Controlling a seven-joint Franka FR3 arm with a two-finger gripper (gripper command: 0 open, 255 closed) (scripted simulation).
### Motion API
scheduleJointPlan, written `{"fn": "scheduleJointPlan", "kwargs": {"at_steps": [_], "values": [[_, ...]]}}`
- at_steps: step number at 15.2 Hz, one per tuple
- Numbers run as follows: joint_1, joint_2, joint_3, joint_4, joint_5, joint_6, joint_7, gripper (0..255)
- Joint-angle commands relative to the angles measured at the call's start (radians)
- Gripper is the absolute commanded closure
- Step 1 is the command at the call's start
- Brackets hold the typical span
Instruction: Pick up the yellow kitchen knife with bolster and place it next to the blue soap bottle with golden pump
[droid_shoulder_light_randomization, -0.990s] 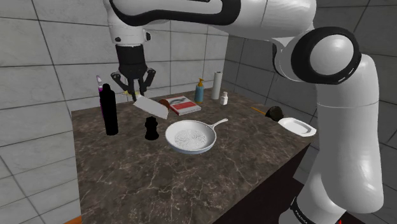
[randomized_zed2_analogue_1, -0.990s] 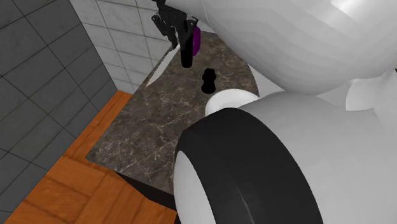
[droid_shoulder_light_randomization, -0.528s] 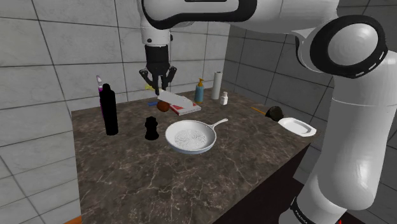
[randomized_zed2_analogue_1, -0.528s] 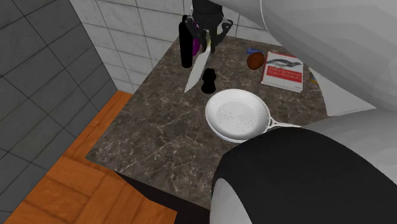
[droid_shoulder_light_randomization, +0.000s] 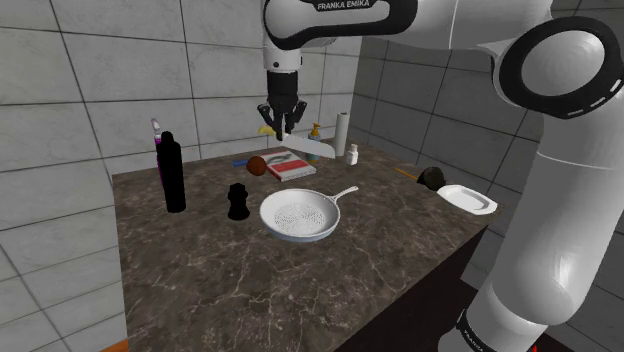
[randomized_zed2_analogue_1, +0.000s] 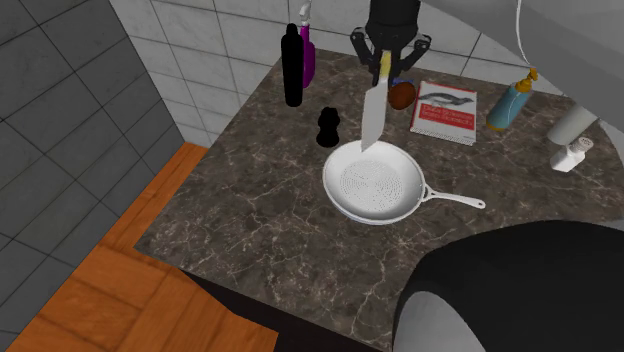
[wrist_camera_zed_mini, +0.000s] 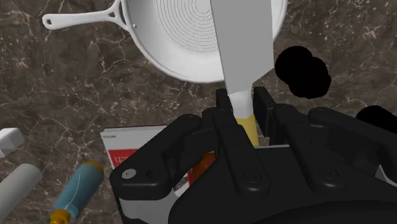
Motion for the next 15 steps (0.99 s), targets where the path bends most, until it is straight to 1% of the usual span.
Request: {"fn": "scheduleJointPlan", "kwargs": {"at_steps": [1, 8, 15], "values": [[-0.026, -0.011, -0.017, -0.011, 0.005, 0.004, -0.045, 255], [-0.118, -0.019, -0.086, -0.02, 0.015, 0.02, -0.206, 255], [-0.205, 0.025, -0.151, 0.037, 0.016, 0.019, -0.358, 255]]}}
